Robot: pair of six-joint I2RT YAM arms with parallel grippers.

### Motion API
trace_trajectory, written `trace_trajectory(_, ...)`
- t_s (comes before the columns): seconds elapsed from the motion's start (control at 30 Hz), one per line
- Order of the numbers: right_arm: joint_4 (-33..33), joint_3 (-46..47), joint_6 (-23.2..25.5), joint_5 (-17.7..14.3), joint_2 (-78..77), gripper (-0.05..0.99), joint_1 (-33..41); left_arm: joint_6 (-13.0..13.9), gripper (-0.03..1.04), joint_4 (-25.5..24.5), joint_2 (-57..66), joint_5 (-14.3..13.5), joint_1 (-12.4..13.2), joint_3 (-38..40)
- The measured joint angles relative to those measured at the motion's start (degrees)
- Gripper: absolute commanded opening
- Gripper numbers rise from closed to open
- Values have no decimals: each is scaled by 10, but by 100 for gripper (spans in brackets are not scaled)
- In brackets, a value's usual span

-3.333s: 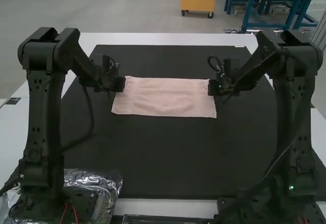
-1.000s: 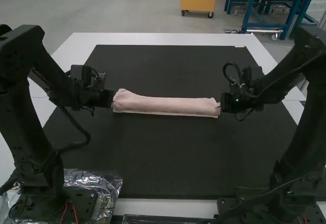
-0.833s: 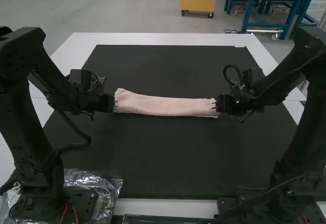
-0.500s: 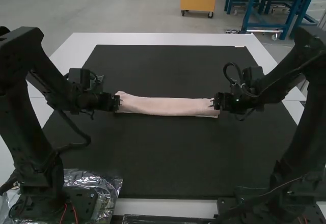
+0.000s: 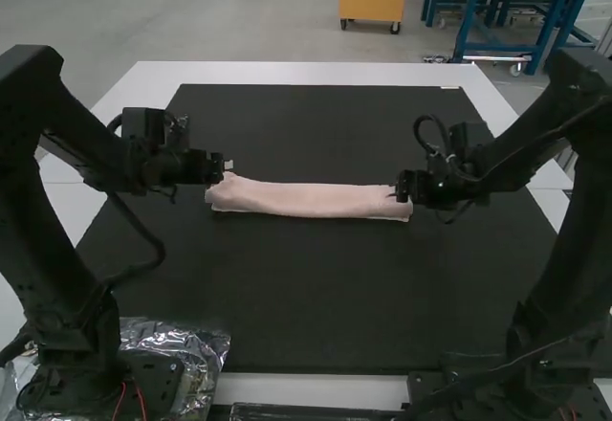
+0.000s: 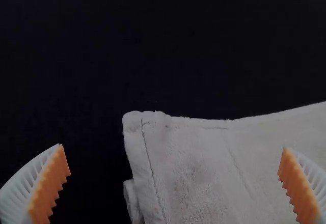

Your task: Fold the towel.

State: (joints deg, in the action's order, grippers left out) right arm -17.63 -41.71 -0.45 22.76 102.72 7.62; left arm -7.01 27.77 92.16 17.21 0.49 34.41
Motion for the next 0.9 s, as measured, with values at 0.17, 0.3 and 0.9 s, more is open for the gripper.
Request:
trace_trajectory(0.17, -14, 0, 0, -3, 14, 90, 7, -10, 97, -5, -21, 0, 0, 14)
trace_trajectory(0.3, -29, 0, -2, -11, 41, 85, 11, -13, 97, -5, -33, 0, 0, 15)
trace_trajectory(0.9, 11, 16, -16, 28, 15, -2, -55, 3, 97, -27, -68, -20, 7, 21)
